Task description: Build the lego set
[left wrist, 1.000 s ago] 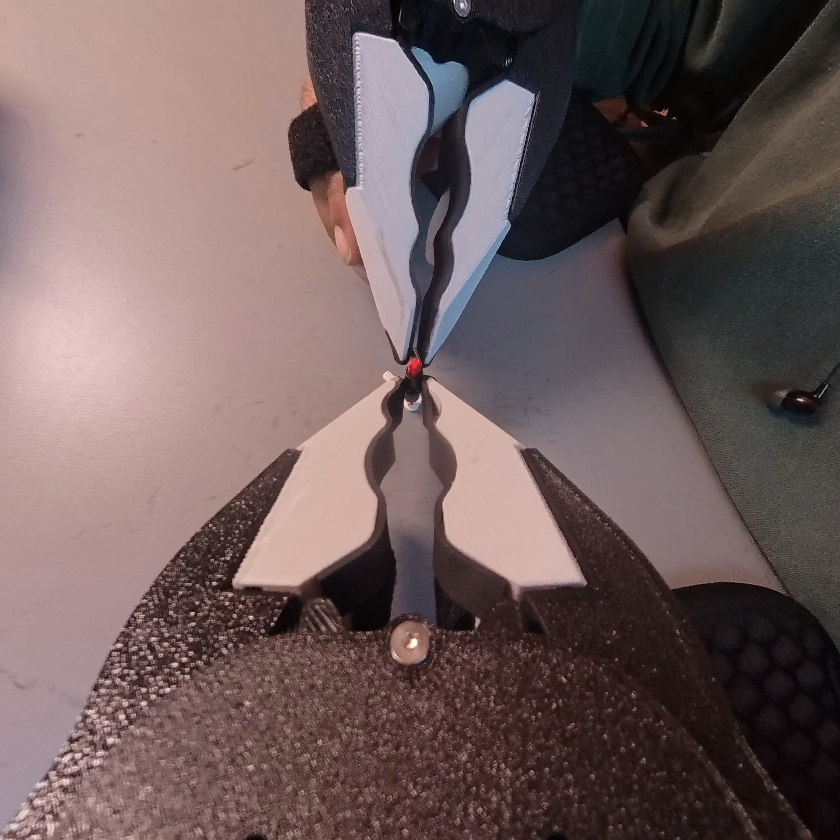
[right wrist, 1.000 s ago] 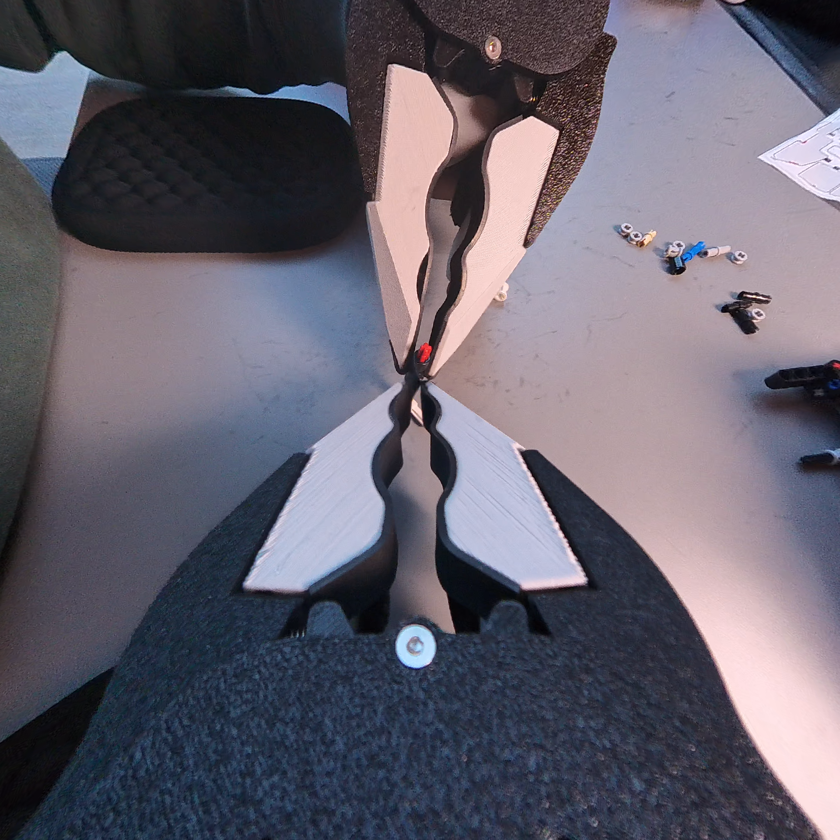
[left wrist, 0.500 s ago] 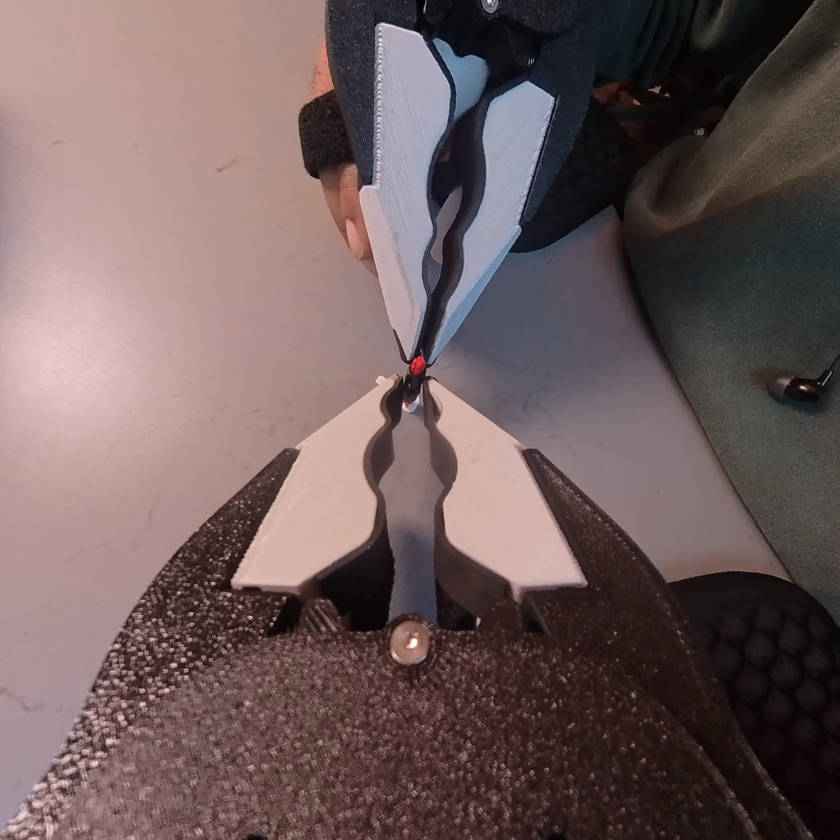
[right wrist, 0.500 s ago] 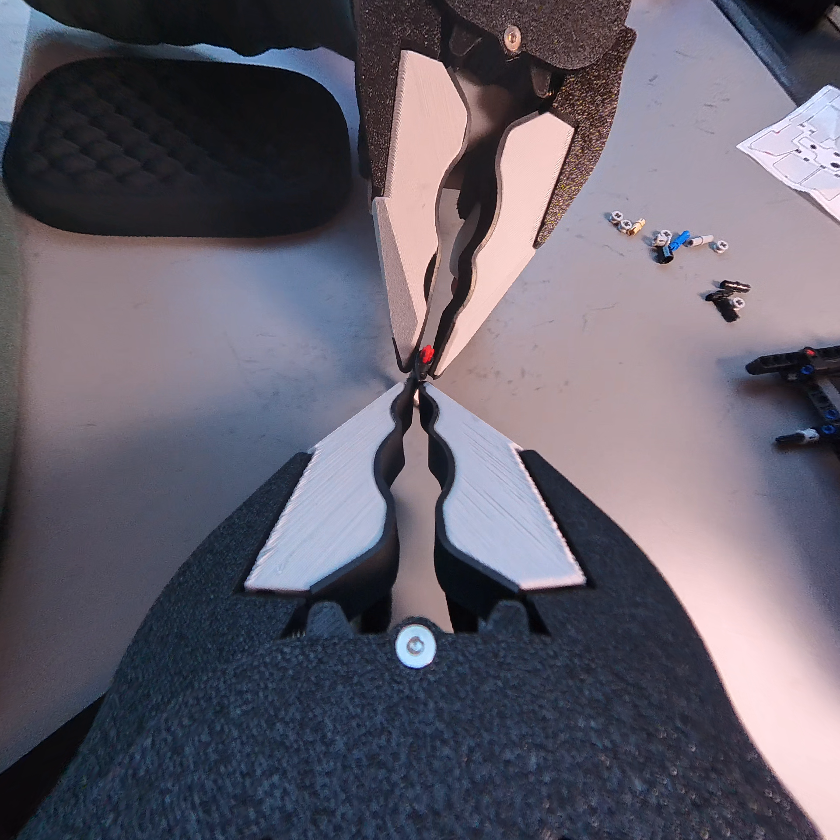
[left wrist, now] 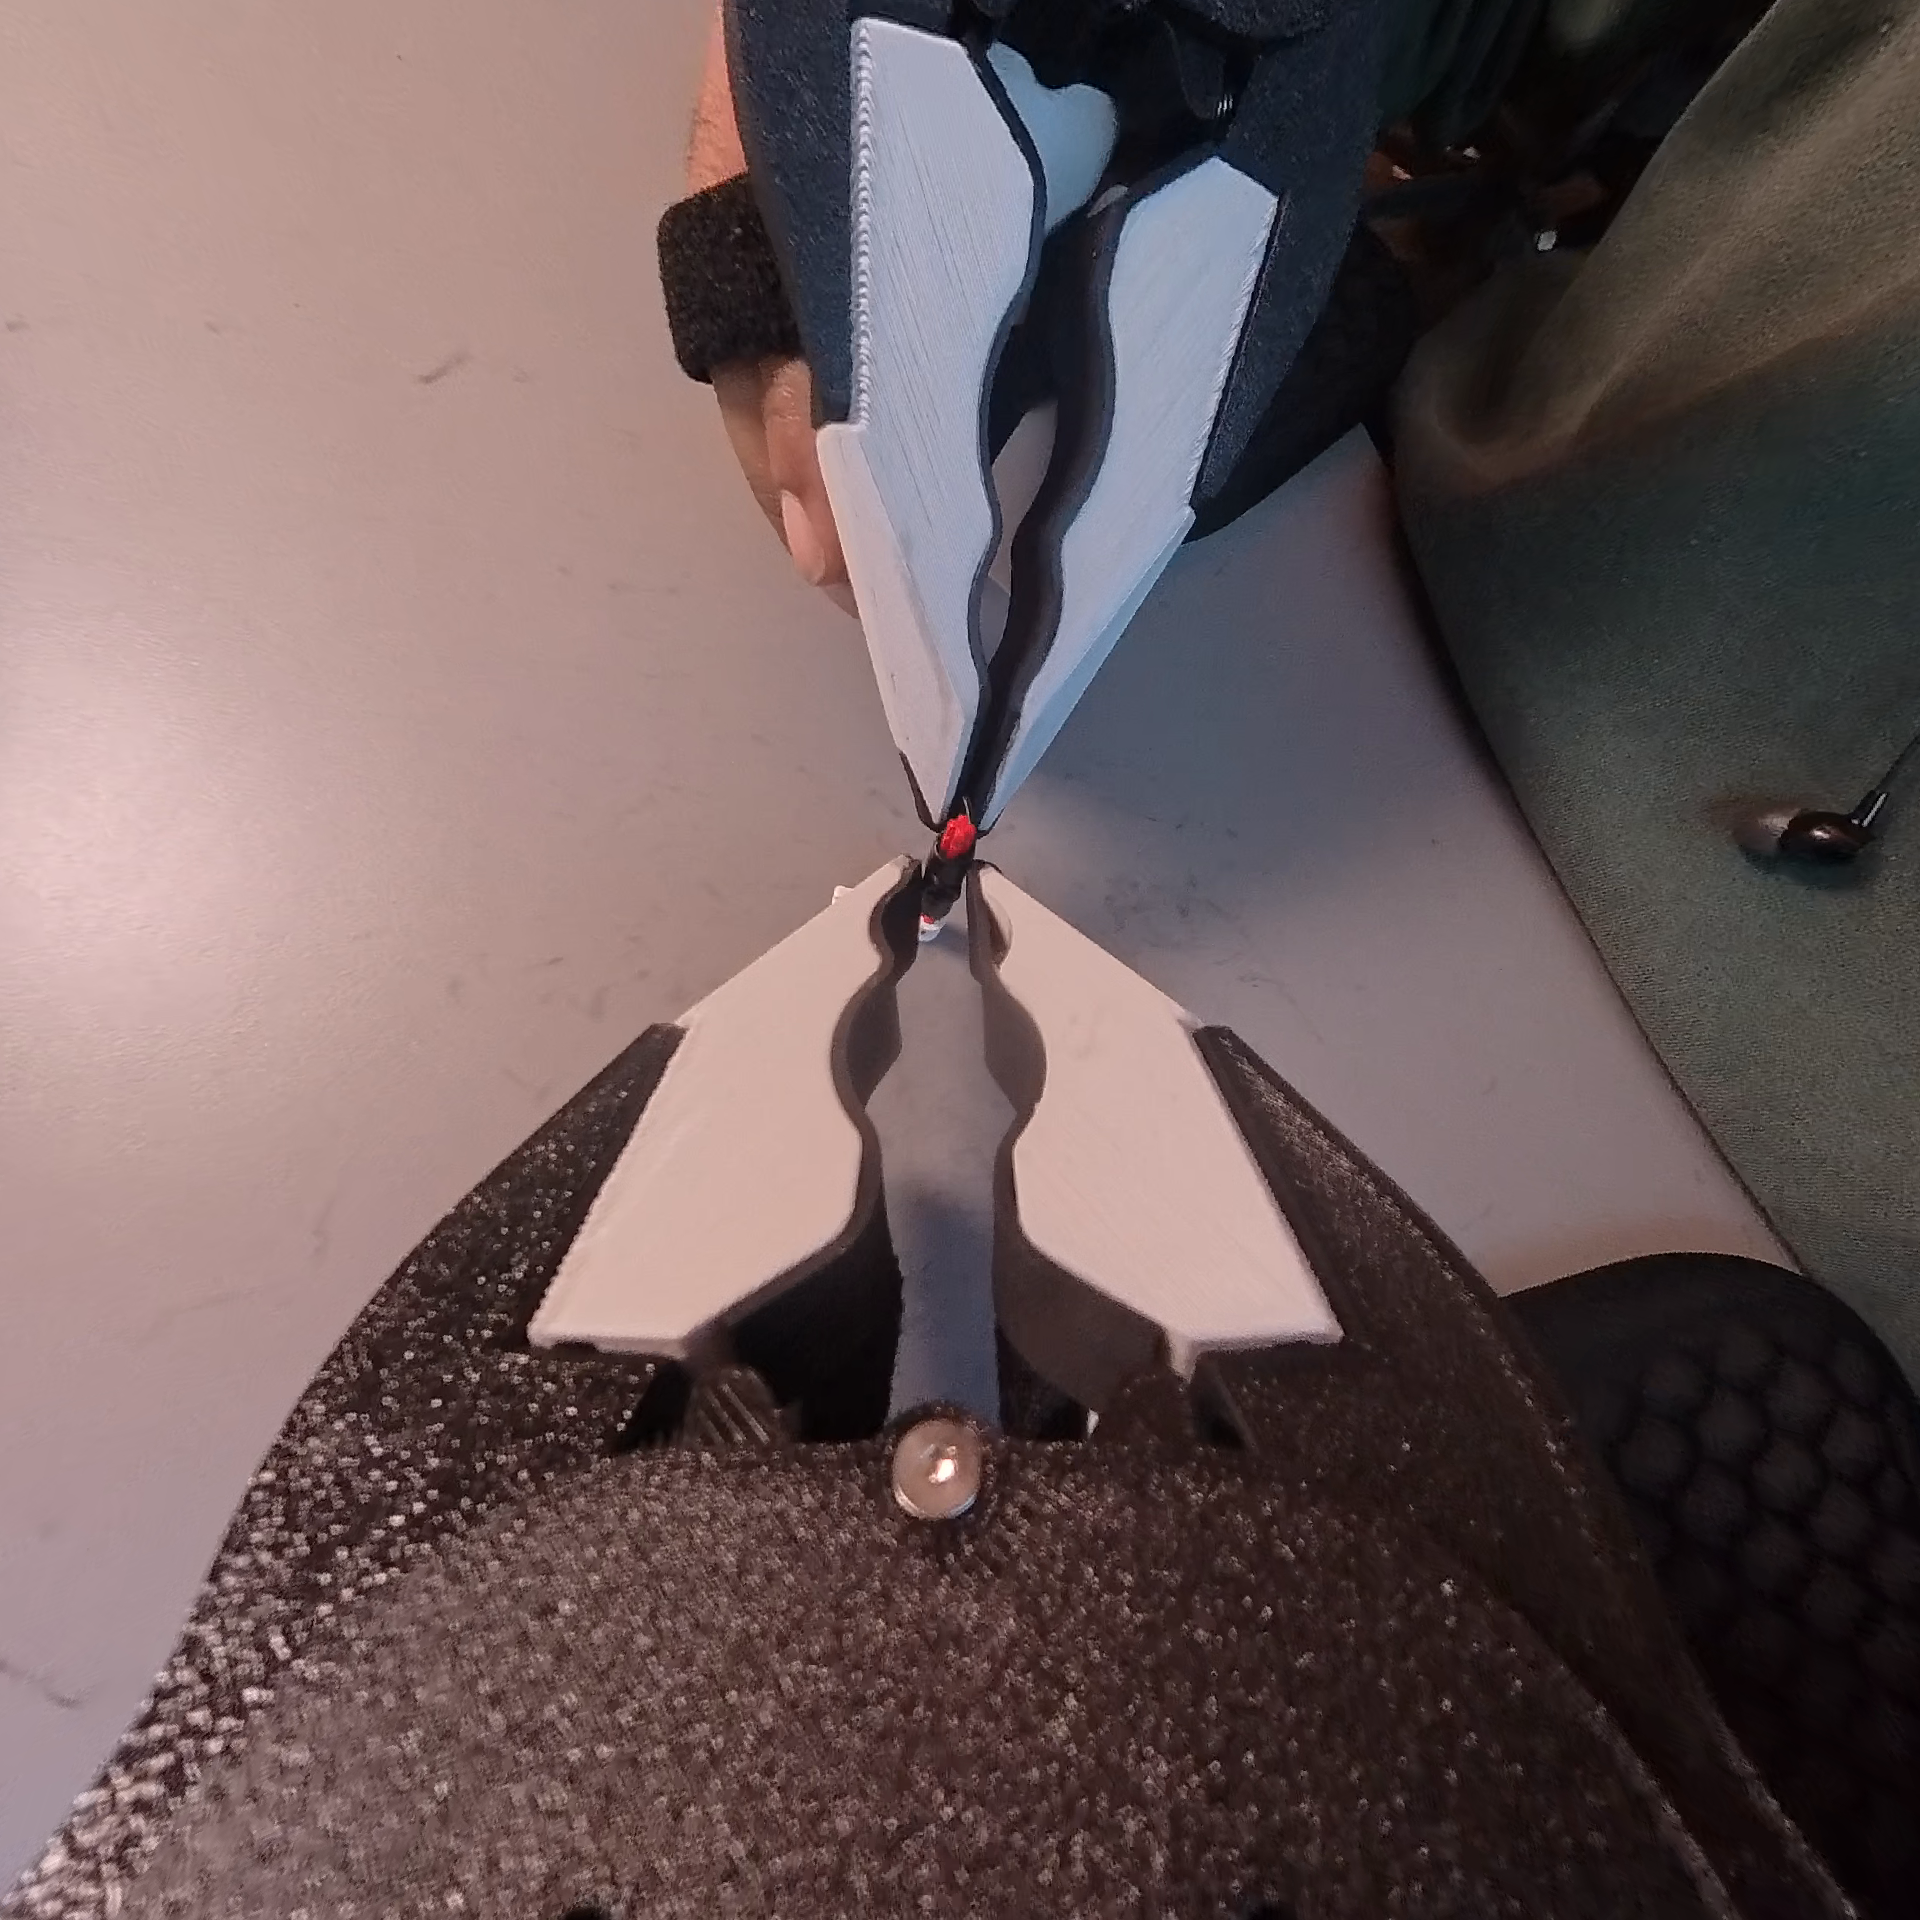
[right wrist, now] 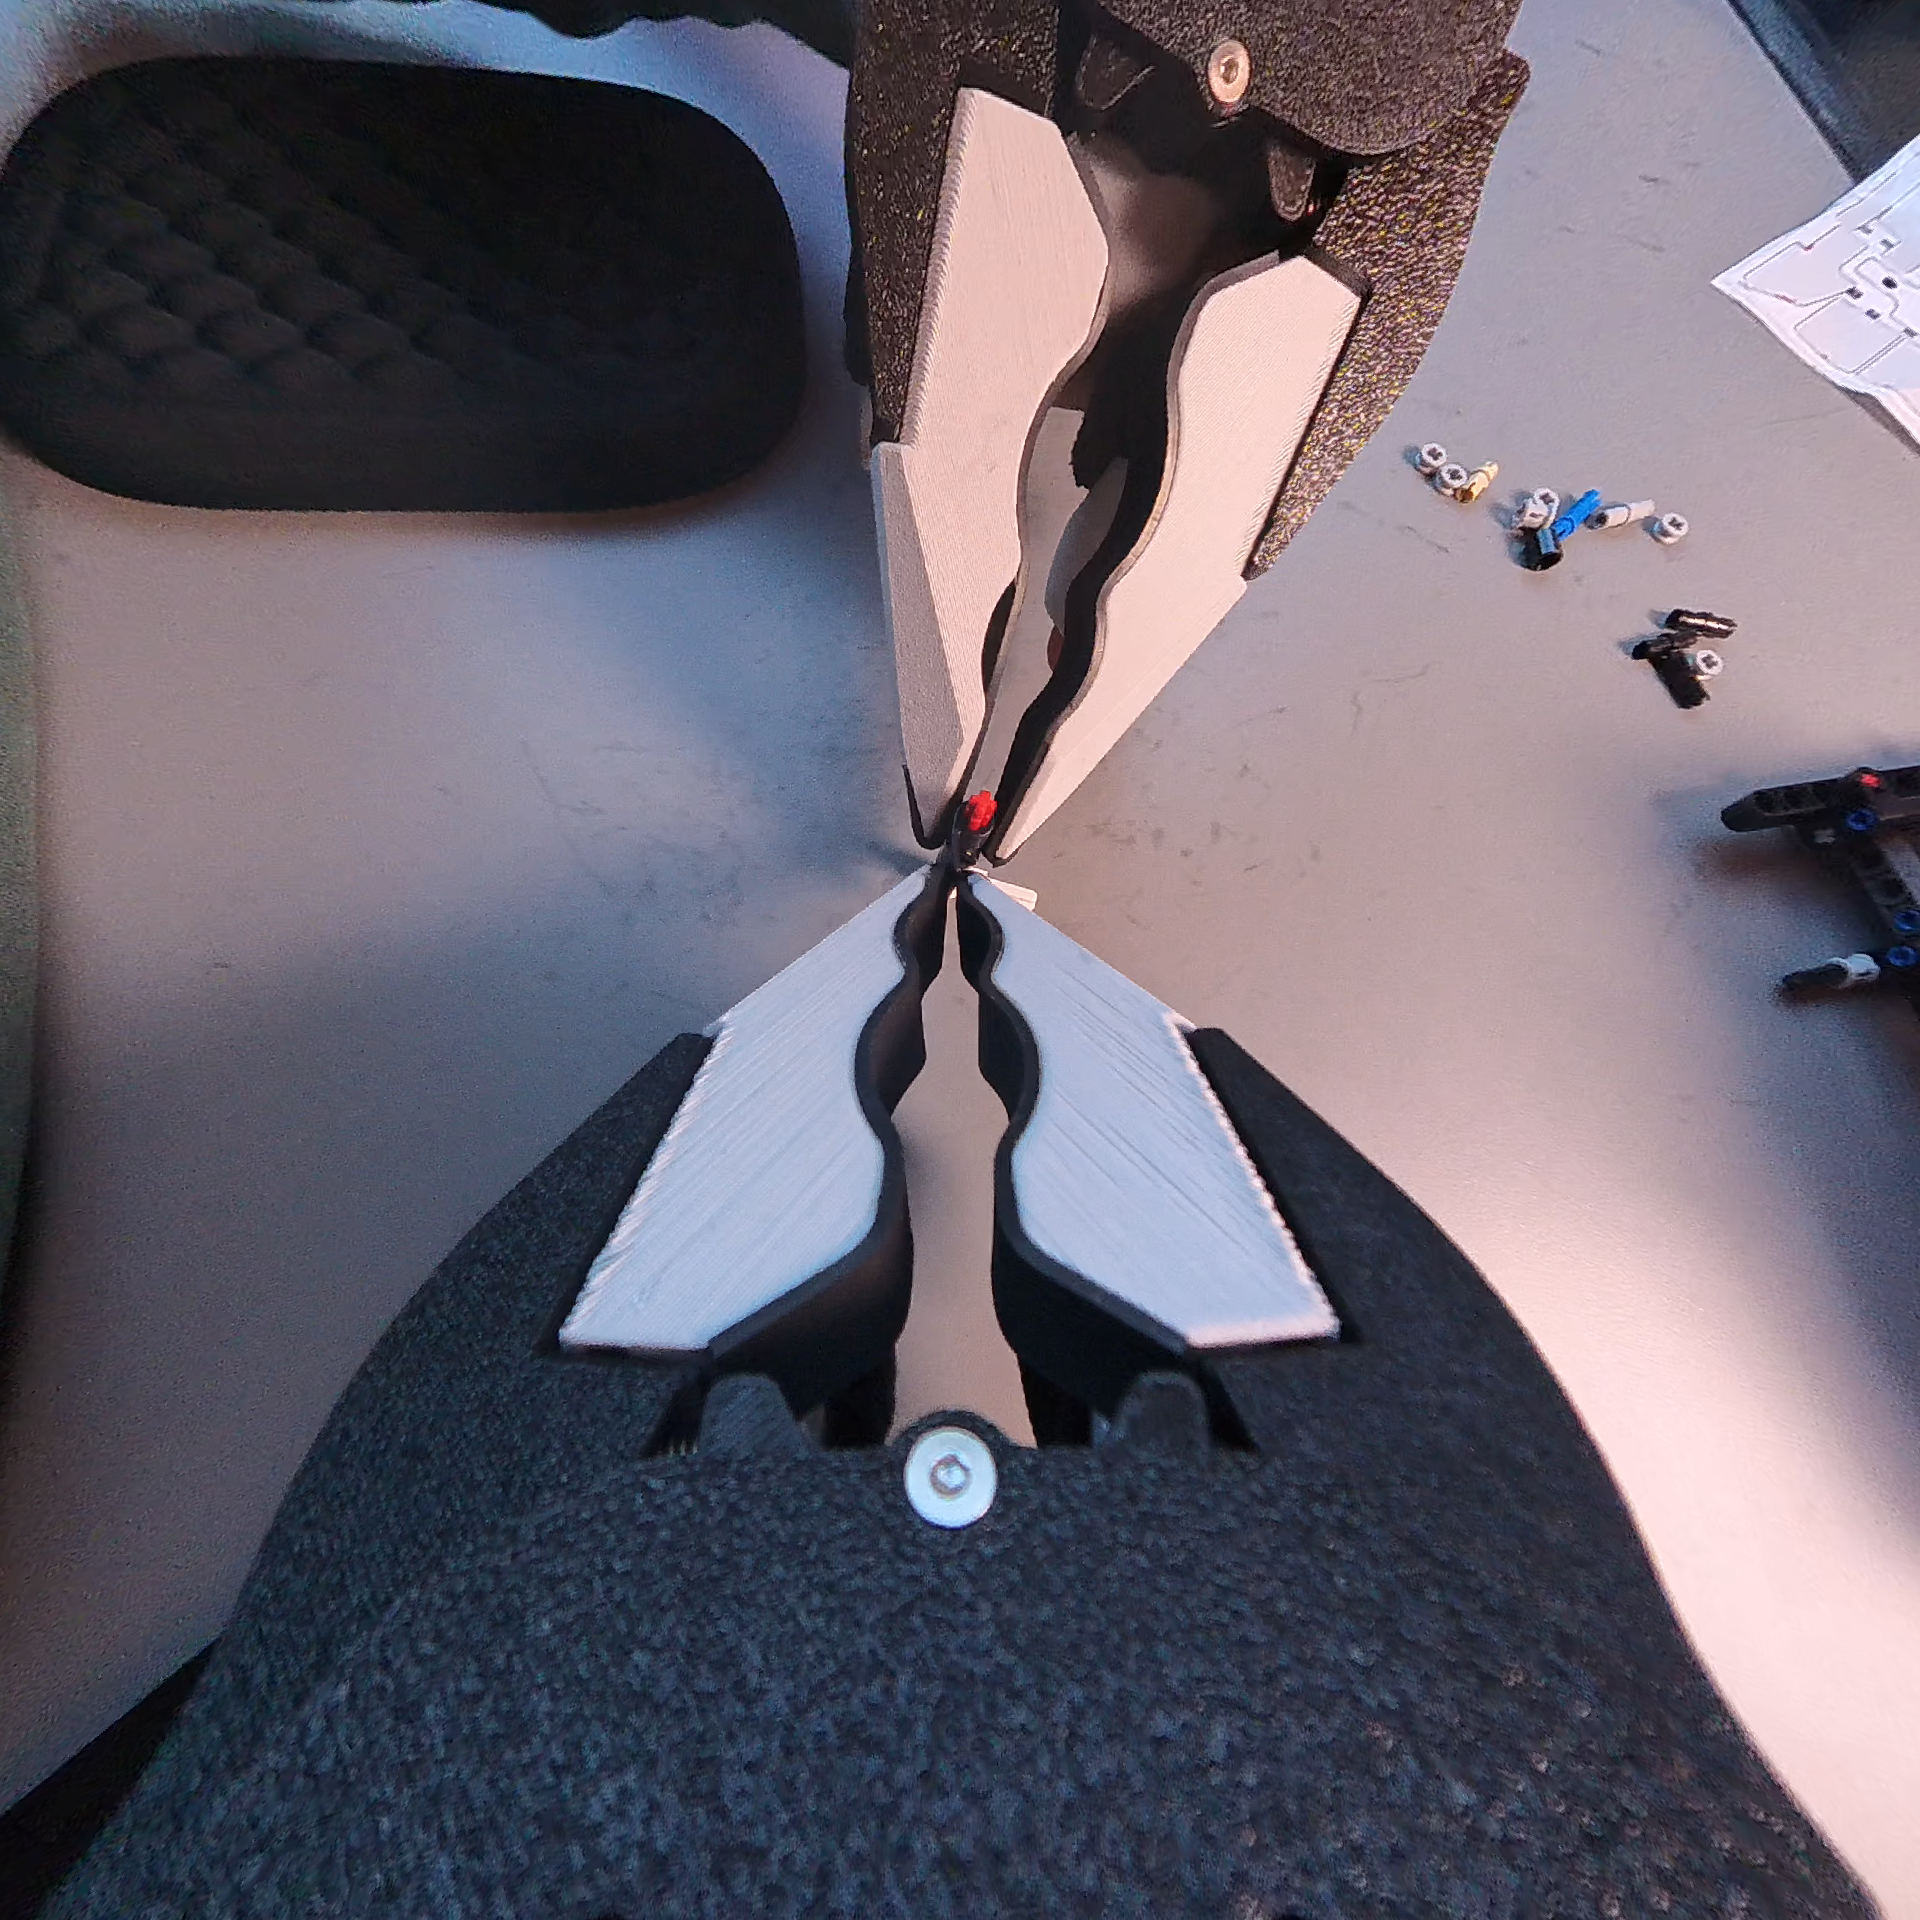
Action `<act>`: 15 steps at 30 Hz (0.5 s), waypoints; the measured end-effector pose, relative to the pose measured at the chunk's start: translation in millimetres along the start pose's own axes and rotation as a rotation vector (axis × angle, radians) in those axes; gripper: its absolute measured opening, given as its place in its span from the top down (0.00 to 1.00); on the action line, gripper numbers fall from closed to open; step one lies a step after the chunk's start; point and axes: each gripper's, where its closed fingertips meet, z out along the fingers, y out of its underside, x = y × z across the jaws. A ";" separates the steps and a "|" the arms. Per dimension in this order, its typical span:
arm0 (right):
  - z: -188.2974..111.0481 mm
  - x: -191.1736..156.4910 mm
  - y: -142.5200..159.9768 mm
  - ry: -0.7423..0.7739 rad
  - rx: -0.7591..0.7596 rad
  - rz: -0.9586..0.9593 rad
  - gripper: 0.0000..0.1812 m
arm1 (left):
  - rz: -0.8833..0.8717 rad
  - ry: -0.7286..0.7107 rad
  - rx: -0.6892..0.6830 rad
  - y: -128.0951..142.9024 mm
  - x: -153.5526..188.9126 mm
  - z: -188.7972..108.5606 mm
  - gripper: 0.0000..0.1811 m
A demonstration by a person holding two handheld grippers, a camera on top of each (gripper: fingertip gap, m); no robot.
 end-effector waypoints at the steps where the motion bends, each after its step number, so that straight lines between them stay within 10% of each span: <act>1: 0.0 -0.3 0.1 0.000 -0.001 0.001 1.00 | 0.005 0.003 -0.002 0.0 0.0 0.1 0.97; 15: 2.9 0.9 -0.5 0.015 -0.026 -0.022 0.99 | 0.151 -0.138 -0.004 3.8 -1.2 1.8 0.97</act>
